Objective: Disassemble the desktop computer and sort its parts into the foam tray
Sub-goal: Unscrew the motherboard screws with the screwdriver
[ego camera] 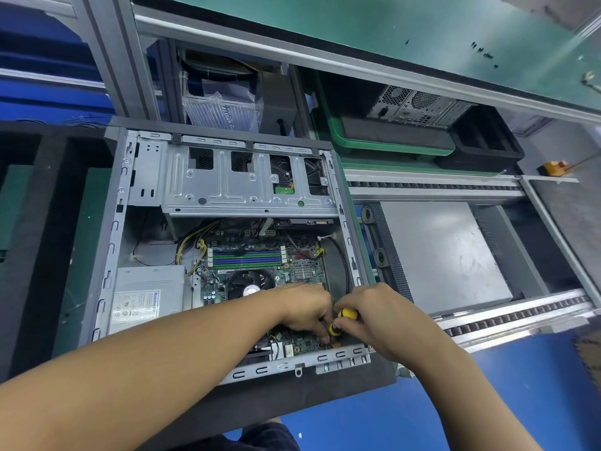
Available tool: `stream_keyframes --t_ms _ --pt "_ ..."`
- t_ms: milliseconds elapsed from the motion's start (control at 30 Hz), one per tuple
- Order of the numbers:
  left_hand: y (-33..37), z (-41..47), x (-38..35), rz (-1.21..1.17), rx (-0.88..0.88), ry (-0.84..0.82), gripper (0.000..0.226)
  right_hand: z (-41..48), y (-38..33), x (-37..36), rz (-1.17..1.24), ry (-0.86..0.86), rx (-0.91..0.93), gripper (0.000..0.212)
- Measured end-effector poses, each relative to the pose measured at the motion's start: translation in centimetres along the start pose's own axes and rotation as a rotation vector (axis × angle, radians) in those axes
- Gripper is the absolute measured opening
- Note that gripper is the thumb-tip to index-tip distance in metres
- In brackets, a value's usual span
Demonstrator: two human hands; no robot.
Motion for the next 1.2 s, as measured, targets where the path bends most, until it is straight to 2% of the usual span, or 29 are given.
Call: stream_keyframes --t_ms 200,400,633,967,1200 --pt "0.10 0.15 -0.13 0.050 -0.024 0.040 0.029 -0.31 0.00 -0.07 -0.012 -0.061 0.025 0.022" --pt "0.18 0.03 -0.26 0.036 -0.071 0.035 0.024 -0.16 0.19 -0.05 0.008 -0.019 -0.003 0.018" --pt "0.02 0.26 -0.27 0.003 -0.059 -0.002 0.025 -0.21 0.40 -0.20 0.017 -0.016 0.010 0.018" --pt "0.11 0.10 -0.24 0.010 -0.061 0.039 0.025 -0.10 0.33 -0.18 0.012 -0.023 0.017 0.017" --pt "-0.19 0.14 -0.57 0.032 -0.035 -0.003 0.025 -0.11 0.03 -0.02 0.035 -0.074 -0.012 0.018"
Point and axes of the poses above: each hand's wrist, its own z-axis towards the middle knuckle, its own x-axis out of the back of the hand, y = z × x, the point moved 5 cm from there along z, towards the middle knuckle, and after that the axes turned 4 degrees about y, right-handed, at the moved point
